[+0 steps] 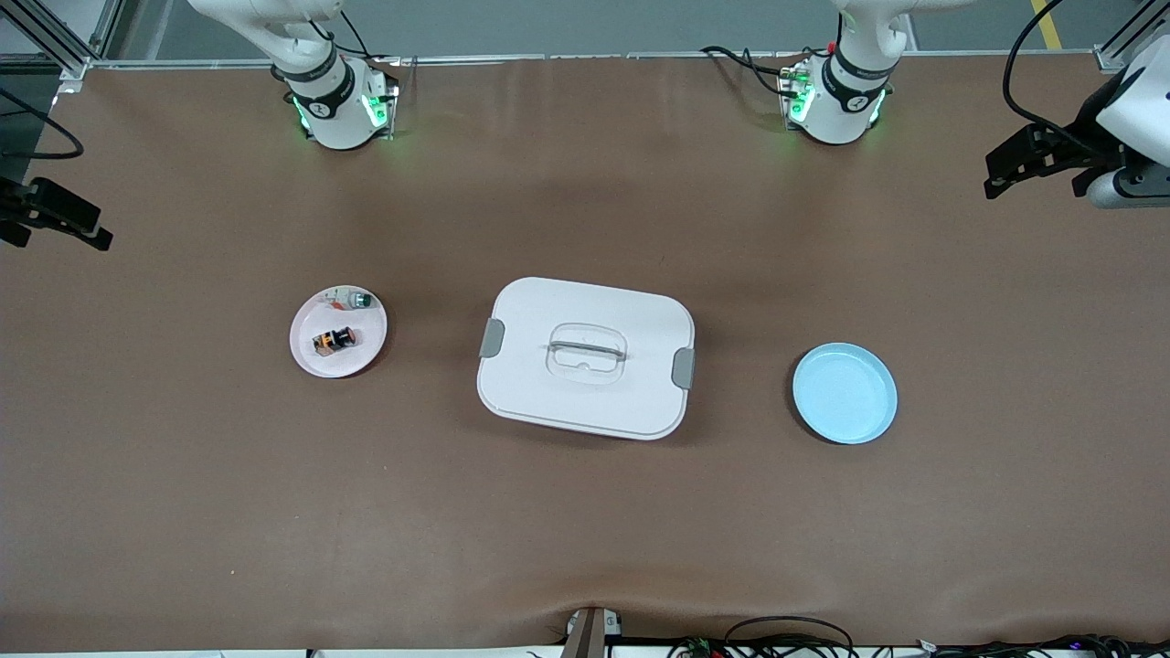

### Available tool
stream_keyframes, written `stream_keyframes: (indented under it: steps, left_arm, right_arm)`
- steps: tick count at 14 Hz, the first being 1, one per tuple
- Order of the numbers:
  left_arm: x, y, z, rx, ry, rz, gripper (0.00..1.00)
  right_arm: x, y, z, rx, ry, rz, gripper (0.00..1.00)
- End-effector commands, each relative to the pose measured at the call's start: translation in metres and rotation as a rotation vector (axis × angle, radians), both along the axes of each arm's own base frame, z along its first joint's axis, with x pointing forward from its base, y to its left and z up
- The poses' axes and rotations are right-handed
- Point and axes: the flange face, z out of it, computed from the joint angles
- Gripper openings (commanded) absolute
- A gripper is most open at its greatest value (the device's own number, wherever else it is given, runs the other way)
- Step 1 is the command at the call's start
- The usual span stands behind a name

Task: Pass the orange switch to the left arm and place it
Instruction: 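Move the right gripper from rest toward the white plate, then lower the right gripper over the black-orange switch on the white plate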

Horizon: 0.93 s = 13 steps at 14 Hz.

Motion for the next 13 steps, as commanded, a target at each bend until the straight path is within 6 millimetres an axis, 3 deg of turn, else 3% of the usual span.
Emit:
stream_keyframes:
  steps: [1,7,13]
  left_arm:
    - [-0.002,0.0,0.003,-0.004,0.008,0.005,1.0]
    - [0.0,-0.001,0.001,-0.006,0.007,0.004,1.0]
    - [0.002,0.002,-0.002,-0.014,0.009,0.011,1.0]
  right_arm:
    - [0.033,0.0,-0.047,-0.019,0.065,0.004,1.0]
    - [0.045,-0.014,-0.094,-0.001,0.11,-0.018,1.0]
    - [0.033,0.007,-0.165,0.041,0.151,-0.012,1.0]
